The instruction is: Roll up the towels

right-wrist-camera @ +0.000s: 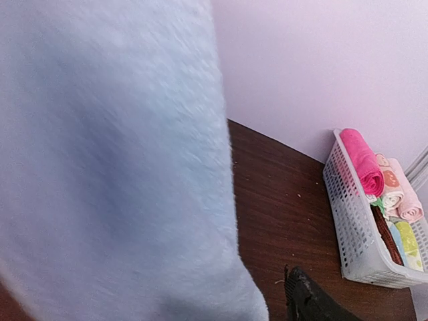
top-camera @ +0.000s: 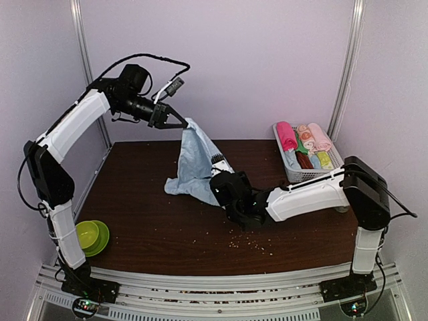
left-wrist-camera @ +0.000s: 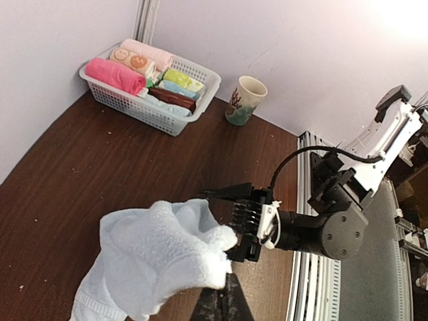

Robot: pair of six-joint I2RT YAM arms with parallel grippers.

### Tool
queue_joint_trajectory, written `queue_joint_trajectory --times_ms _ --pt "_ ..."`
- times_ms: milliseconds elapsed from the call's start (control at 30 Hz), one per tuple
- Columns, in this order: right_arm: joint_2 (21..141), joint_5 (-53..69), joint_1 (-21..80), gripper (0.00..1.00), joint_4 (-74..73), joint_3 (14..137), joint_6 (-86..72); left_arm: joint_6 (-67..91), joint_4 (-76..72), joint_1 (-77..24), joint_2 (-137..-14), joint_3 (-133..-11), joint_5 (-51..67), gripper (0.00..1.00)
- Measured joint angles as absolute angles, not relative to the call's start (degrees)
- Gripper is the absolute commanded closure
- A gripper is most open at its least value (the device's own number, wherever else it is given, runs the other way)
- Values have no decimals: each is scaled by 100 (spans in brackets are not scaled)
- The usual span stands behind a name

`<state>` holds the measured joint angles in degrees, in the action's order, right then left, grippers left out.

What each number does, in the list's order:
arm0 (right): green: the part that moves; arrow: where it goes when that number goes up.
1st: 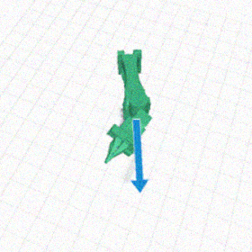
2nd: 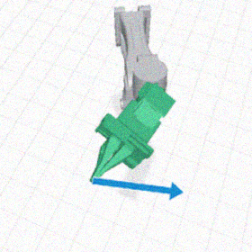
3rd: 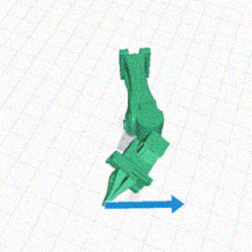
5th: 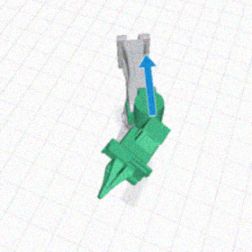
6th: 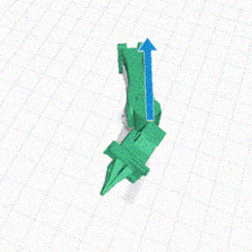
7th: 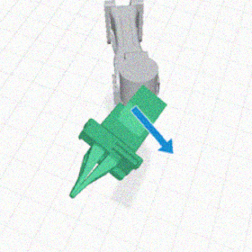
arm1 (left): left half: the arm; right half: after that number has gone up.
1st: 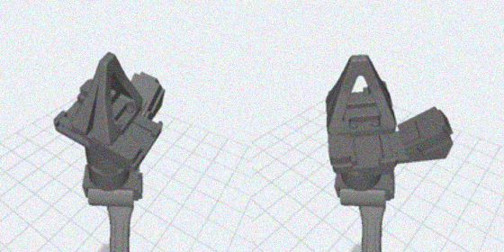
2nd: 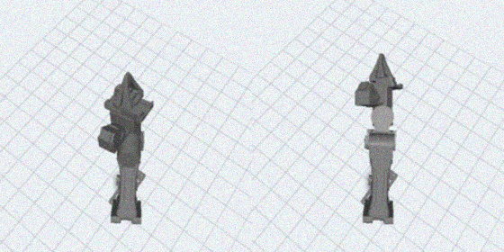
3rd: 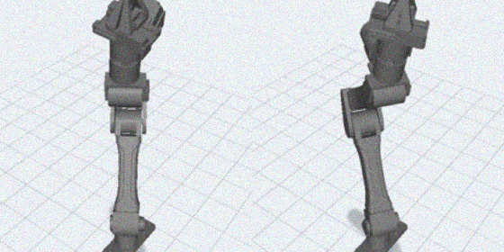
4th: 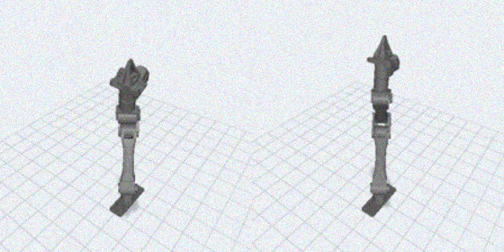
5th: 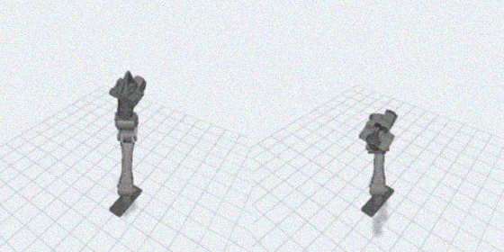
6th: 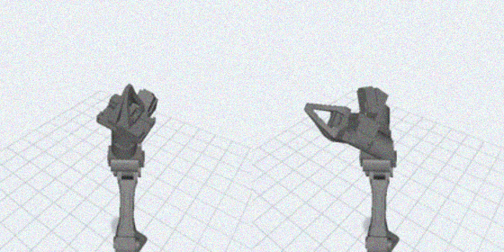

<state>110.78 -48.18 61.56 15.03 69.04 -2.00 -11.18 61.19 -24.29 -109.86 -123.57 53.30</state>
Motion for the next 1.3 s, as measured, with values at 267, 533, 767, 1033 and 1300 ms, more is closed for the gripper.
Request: queue_joint_trajectory --times_ms 267,533,767,1033,1300 --pt "10945 -5330 5957 34 1457 6490 -399 -991 5940 -1975 -10294 -12418 5245 100" --pt "10831 -5382 5625 57 1433 6464 -543 -967 5824 -1605 -9931 -12418 5070 100" --pt "10836 -4261 5172 100 1345 6858 -563 -972 5822 -1409 -9835 -12418 4856 100" --pt "10379 -3979 5236 100 681 7102 -163 -1072 5492 -1304 -9098 -12046 3771 100" --pt "8357 -4270 5218 100 -460 7496 410 -1253 4724 -1125 -8331 -11205 2519 100"
